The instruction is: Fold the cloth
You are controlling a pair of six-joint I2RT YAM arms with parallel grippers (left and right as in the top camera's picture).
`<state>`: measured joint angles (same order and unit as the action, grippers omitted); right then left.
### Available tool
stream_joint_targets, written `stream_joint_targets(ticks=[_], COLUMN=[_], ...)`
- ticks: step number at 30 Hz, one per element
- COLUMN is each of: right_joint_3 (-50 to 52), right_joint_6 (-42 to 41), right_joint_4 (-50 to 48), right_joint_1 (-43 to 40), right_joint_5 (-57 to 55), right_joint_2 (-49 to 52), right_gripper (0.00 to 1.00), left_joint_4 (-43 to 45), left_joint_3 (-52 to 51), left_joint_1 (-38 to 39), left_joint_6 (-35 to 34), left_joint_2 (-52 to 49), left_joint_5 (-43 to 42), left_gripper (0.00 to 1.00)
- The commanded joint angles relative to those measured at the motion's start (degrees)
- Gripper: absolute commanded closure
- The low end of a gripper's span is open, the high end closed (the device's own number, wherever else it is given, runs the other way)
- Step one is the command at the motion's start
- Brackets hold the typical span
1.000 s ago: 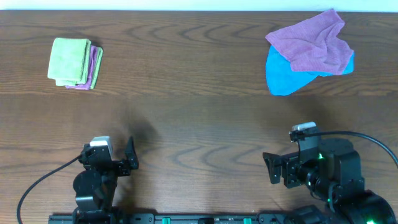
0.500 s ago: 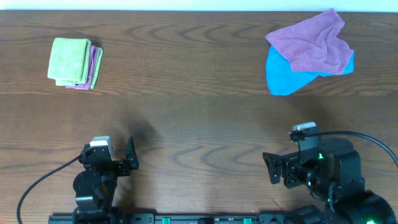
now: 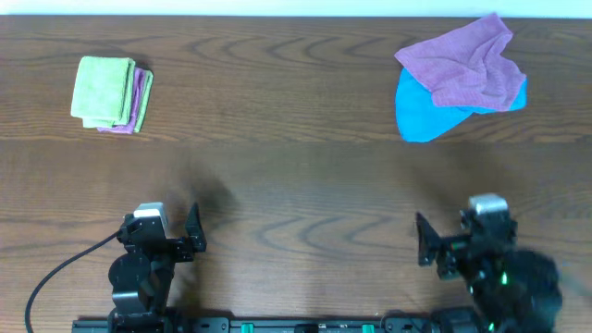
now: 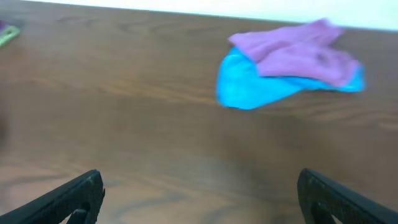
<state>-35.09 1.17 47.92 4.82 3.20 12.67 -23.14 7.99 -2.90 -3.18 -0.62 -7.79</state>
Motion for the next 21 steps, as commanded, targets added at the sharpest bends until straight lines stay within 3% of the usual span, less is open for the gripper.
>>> stream_joint_targets(ticks=[1, 4, 21], right_joint_3=[5.77, 9.77, 24.81], right_joint_6=[4.07, 4.09, 4.04], right_joint_4=[-0.63, -0.7, -1.44], right_joint_1=[-2.89, -3.78, -3.63], right_joint_5=[0.11, 0.04, 0.24], right_joint_2=[-7.56, -12.52, -12.35], right_gripper=[0.01, 0.01, 0.01], left_joint_4=[-0.15, -0.15, -0.15], left_joint_3=[-1.16, -1.16, -1.16], left_joint_1=[-0.2, -0.2, -0.2], left_joint_6=[-0.66, -0.66, -0.66], left_joint_2=[0.37, 0.37, 0.37], left_joint_5=[-0.81, -0.81, -0.83], left_gripper=[0.05, 0.05, 0.05])
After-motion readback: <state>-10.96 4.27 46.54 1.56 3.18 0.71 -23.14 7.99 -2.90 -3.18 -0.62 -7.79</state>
